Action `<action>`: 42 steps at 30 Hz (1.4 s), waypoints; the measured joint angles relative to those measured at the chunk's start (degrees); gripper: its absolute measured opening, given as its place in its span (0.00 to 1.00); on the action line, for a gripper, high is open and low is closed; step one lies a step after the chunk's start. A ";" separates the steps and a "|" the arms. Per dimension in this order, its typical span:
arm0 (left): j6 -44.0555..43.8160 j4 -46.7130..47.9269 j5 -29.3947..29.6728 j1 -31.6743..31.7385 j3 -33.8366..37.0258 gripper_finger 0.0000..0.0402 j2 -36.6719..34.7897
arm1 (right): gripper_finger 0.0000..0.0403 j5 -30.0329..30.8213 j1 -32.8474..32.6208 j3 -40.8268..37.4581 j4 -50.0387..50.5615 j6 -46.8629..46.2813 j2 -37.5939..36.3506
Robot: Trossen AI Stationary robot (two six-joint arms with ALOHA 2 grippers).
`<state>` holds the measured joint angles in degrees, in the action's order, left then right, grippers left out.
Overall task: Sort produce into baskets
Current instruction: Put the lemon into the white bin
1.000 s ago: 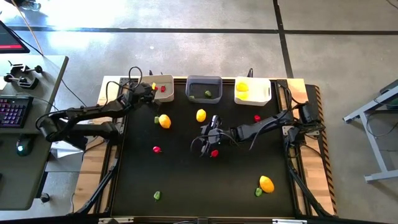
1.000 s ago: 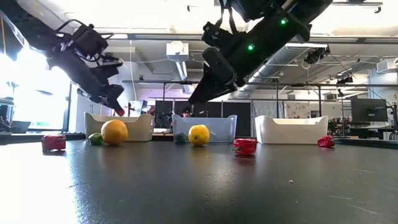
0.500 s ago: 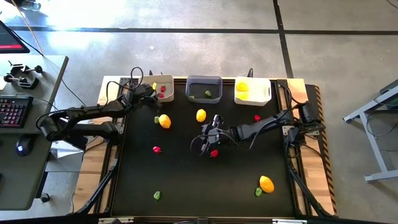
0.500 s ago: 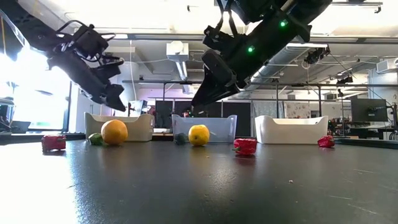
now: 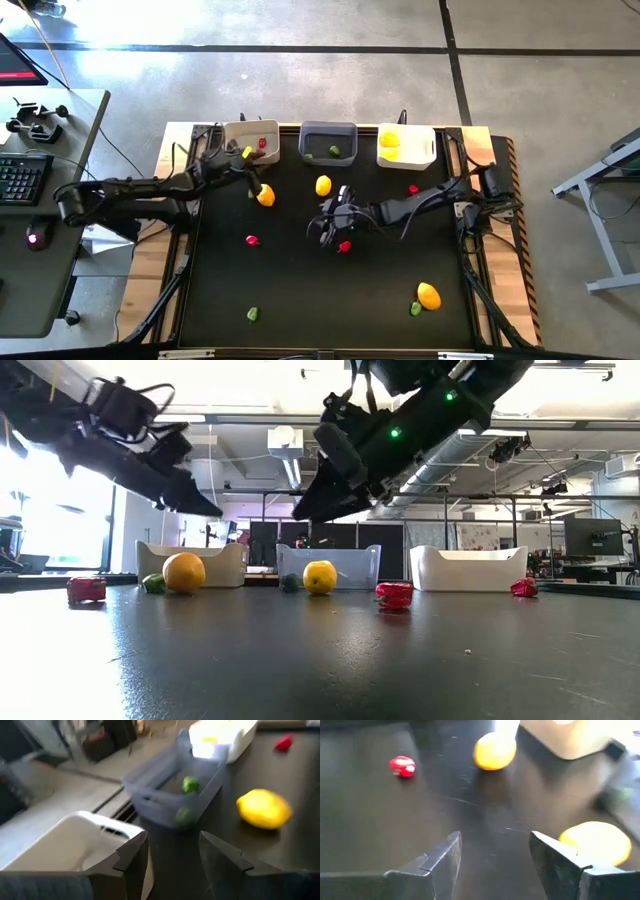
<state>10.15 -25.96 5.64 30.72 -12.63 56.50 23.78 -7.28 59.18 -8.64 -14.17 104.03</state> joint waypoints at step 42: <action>-0.93 -2.65 -5.09 -3.12 8.14 0.25 -16.71 | 0.77 10.65 5.75 45.50 -2.29 5.62 37.09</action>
<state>9.21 -28.61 0.56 27.61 -4.49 39.79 34.43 -1.53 104.68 -10.93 -8.55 141.12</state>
